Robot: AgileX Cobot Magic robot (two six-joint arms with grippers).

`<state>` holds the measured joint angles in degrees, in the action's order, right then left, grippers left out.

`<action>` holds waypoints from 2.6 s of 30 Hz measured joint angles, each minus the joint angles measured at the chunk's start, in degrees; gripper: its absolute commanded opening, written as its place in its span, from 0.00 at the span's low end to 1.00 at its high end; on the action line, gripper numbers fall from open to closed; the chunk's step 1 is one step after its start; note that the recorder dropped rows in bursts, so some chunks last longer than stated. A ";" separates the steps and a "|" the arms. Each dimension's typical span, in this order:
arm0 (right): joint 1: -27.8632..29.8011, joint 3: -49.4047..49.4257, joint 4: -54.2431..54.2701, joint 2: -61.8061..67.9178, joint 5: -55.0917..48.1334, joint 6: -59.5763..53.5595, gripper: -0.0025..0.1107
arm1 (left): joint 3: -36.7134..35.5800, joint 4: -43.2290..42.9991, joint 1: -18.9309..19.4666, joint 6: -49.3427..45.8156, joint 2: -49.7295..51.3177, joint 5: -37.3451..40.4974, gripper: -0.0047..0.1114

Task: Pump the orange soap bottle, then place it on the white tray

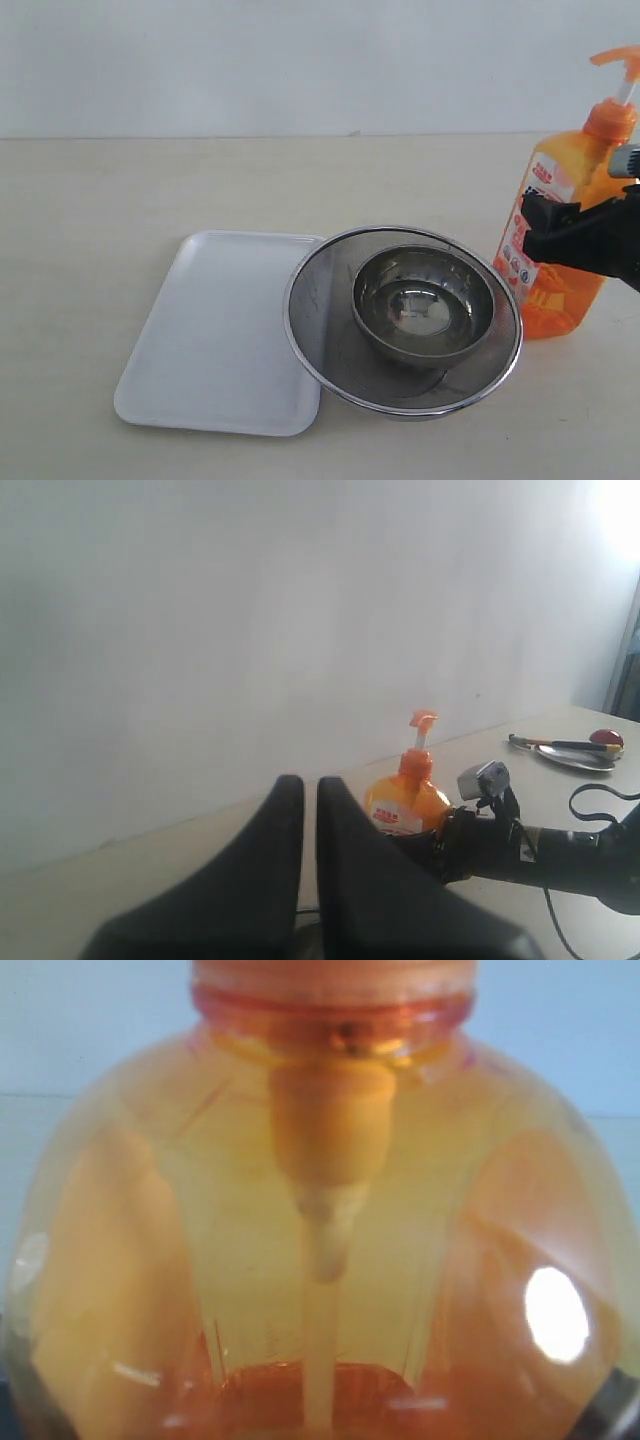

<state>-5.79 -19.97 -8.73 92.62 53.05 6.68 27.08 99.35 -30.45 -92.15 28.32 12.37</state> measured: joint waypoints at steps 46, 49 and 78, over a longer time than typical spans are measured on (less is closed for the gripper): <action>0.00 0.00 -6.41 0.00 0.35 -2.20 0.03 | -0.94 0.21 0.00 3.58 0.00 1.94 0.08; 0.00 0.00 -6.41 0.00 0.35 -2.20 0.03 | -0.94 0.21 0.00 3.58 0.00 1.94 0.08; 0.00 0.00 -6.51 0.00 0.47 -2.17 0.03 | -15.95 0.21 19.14 1.35 -27.91 2.86 0.08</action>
<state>-5.79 -19.97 -15.24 92.62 53.53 4.52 11.14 99.56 -11.31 -90.80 0.42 15.23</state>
